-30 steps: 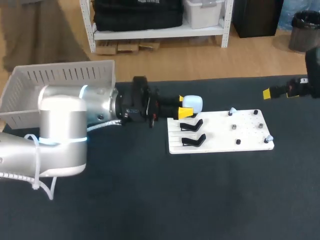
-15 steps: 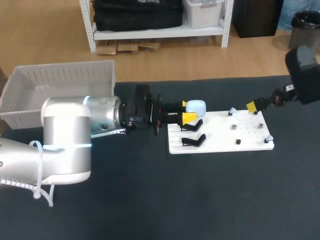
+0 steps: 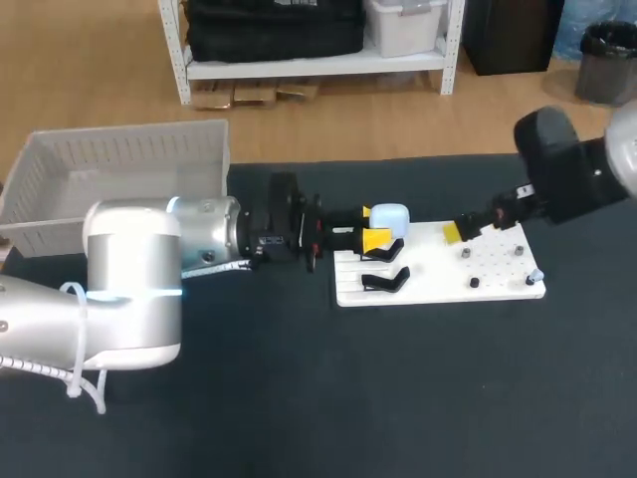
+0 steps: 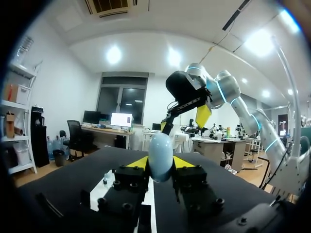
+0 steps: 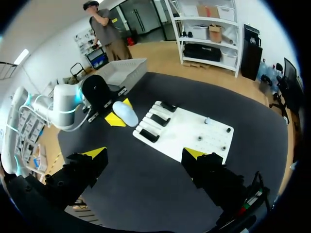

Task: Pick up each earbud case from the left stands, insert the matching earbuds, close the lid, and place the case in the box.

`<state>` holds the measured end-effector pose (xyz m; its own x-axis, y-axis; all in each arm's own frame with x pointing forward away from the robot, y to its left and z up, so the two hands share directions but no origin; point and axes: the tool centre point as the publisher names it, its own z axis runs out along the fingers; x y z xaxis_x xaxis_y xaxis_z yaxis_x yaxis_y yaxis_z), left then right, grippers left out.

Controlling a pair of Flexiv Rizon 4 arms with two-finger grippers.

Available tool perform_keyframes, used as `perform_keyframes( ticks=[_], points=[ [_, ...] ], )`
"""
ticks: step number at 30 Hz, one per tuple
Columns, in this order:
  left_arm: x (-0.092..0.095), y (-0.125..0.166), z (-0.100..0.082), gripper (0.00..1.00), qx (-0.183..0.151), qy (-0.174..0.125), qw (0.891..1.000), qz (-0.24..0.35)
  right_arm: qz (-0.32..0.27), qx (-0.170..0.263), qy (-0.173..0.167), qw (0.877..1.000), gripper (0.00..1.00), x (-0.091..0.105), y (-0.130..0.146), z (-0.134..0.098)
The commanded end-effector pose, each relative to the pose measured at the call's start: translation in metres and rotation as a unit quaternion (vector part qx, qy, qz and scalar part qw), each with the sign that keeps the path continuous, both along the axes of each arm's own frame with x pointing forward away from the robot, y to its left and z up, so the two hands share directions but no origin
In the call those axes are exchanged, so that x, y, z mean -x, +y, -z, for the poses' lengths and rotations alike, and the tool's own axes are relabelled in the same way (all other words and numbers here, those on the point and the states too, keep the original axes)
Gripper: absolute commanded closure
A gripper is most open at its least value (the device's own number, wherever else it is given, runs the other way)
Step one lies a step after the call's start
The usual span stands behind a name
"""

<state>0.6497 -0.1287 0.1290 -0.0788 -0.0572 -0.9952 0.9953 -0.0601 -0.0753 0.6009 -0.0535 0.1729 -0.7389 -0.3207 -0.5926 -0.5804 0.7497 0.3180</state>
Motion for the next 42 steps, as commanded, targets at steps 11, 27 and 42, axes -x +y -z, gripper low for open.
perform_keyframes(
  ticks=[11, 27, 42],
  points=[
    [-0.006, 0.002, 0.006, 1.0, -0.003, 0.009, 1.0, 0.007, 0.0, -0.014, 0.032, 0.999, 0.0, -0.009, 0.039, 0.011],
    [-0.006, 0.002, 0.006, 1.0, -0.003, 0.009, 1.0, 0.007, 0.009, -0.031, 0.059, 0.998, 0.0, -0.03, 0.061, 0.026],
    [-0.006, 0.002, 0.006, 1.0, -0.003, 0.009, 1.0, 0.007, 0.016, -0.029, 0.061, 0.998, 0.0, -0.039, 0.061, 0.032]
  ],
)
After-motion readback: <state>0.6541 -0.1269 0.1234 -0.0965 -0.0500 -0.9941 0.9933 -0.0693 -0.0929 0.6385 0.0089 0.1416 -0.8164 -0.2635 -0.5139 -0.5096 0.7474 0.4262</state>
